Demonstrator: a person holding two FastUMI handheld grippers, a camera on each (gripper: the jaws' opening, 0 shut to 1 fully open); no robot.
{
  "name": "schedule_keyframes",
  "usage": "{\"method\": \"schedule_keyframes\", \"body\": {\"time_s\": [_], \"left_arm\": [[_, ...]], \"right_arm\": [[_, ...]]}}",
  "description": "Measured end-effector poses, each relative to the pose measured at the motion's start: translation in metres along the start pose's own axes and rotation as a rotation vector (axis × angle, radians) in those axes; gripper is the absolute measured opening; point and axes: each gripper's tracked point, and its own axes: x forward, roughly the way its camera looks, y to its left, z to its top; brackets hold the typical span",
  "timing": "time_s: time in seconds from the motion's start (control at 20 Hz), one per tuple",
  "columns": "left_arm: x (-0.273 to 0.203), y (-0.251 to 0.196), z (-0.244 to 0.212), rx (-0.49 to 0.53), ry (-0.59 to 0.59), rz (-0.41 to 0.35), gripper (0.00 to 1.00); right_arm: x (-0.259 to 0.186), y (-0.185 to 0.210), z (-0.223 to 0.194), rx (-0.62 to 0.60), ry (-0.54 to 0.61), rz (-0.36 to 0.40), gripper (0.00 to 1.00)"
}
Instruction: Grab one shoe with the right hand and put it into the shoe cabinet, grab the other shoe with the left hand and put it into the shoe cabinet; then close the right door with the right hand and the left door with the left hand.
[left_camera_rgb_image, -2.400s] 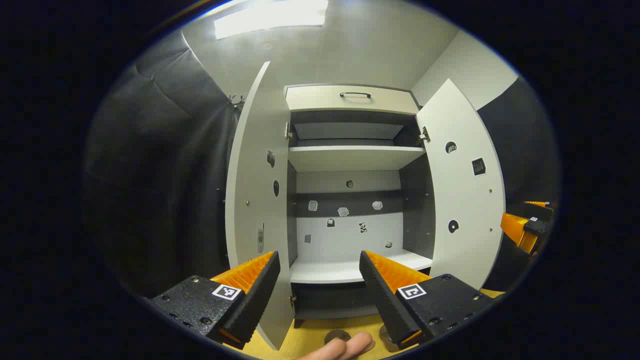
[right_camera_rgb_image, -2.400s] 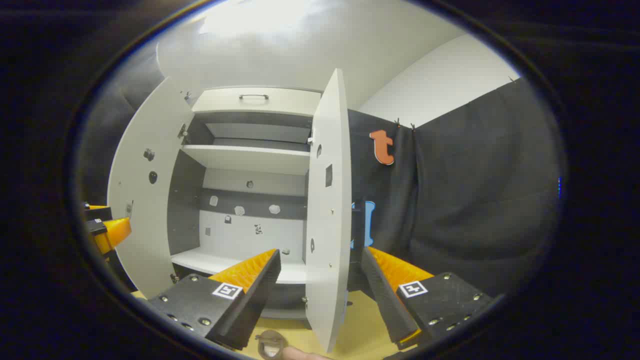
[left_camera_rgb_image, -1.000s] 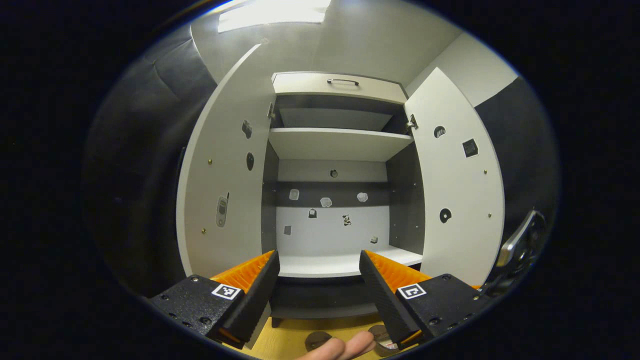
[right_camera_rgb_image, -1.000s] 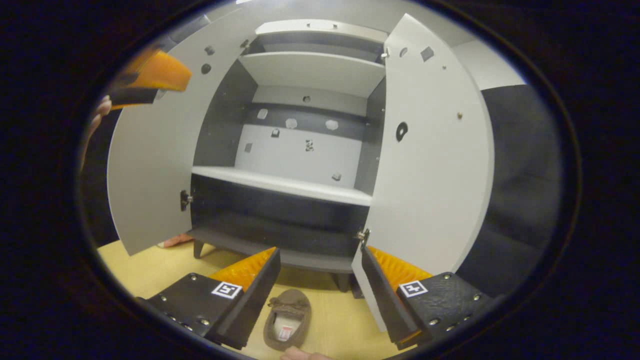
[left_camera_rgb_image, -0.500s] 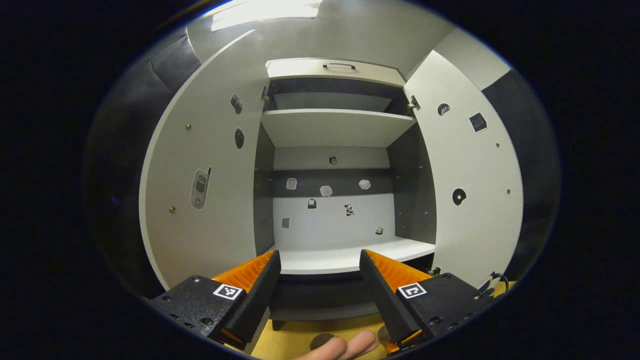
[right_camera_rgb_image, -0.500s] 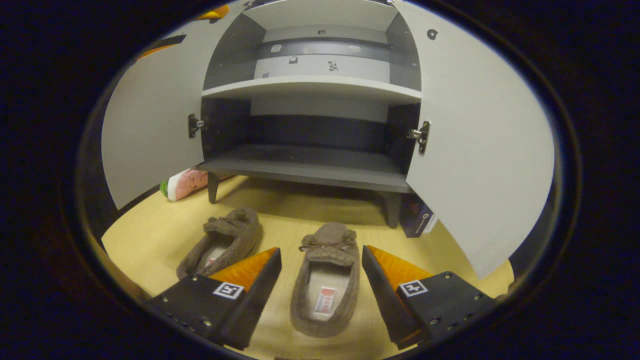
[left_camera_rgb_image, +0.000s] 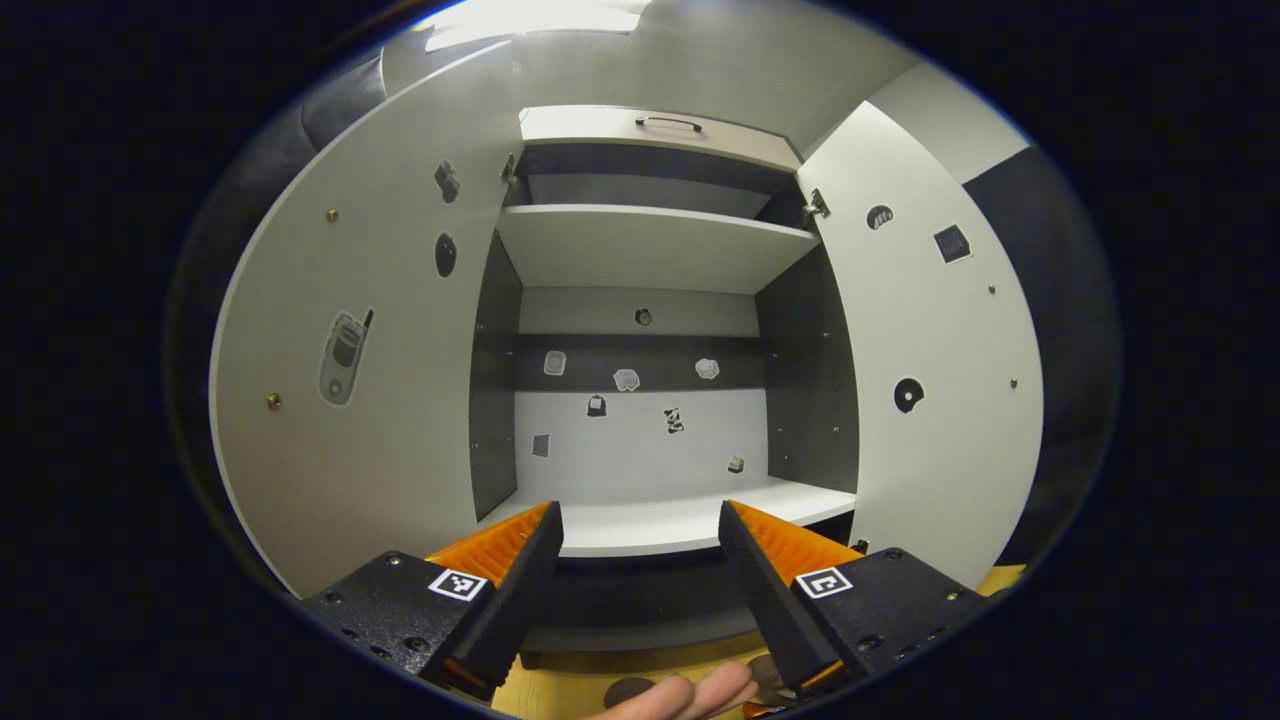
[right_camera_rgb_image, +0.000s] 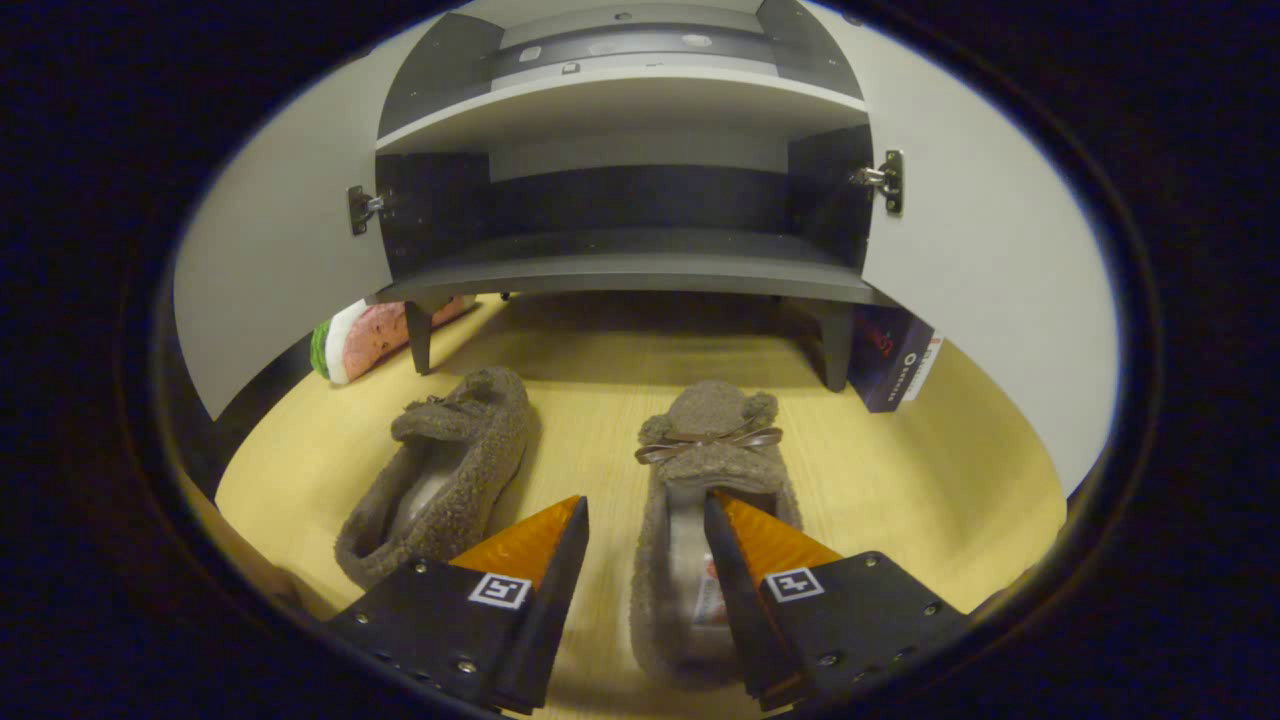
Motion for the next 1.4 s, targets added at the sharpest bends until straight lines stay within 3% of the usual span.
{"method": "schedule_keyframes", "body": {"time_s": [0.15,0.2,0.35,0.45,0.55,0.6,0.7,0.75,0.8,0.95,1.05,1.25,1.4], "left_arm": [[0.012,0.003,-0.01,-0.007,0.023,-0.002,0.96],[0.016,0.005,-0.013,-0.009,0.031,0.003,0.96],[0.027,0.013,-0.024,-0.014,0.059,0.02,0.96],[0.032,0.019,-0.03,-0.003,0.074,0.041,0.96],[0.037,0.016,-0.033,0.011,0.077,0.032,0.96],[0.037,0.014,-0.035,0.013,0.082,0.027,0.96],[0.039,0.011,-0.037,0.012,0.086,0.015,0.96],[0.039,0.011,-0.038,0.011,0.086,0.011,0.96],[0.039,0.011,-0.039,0.011,0.089,0.007,0.96],[0.041,0.013,-0.038,0.007,0.087,0.01,0.96],[0.041,0.017,-0.04,0.004,0.094,0.016,0.96],[0.039,0.023,-0.036,-0.003,0.089,0.027,0.96],[0.036,0.028,-0.038,-0.014,0.102,0.029,0.96]], "right_arm": [[0.013,-0.004,0.001,0.005,0.006,-0.036,0.65],[0.016,-0.003,0.002,0.016,0.013,-0.039,0.54],[0.026,-0.002,0.005,0.032,0.012,-0.031,0.52],[0.03,-0.001,0.0,0.075,0.039,-0.024,0.35],[0.034,-0.01,0.001,0.1,0.03,-0.055,0.33],[0.034,-0.008,0.003,0.111,0.028,-0.045,0.08],[0.032,-0.006,0.0,0.098,0.03,-0.021,0.07],[0.027,-0.004,0.006,0.086,0.005,-0.014,0.08],[0.026,-0.006,0.009,0.047,-0.016,-0.013,0.0],[0.003,0.002,0.038,0.007,-0.119,0.015,0.01],[-0.017,0.002,0.063,-0.024,-0.167,0.025,0.01],[-0.06,-0.009,0.13,-0.168,-0.281,-0.033,0.02],[-0.094,-0.007,0.175,-0.225,-0.291,-0.006,0.02]]}}
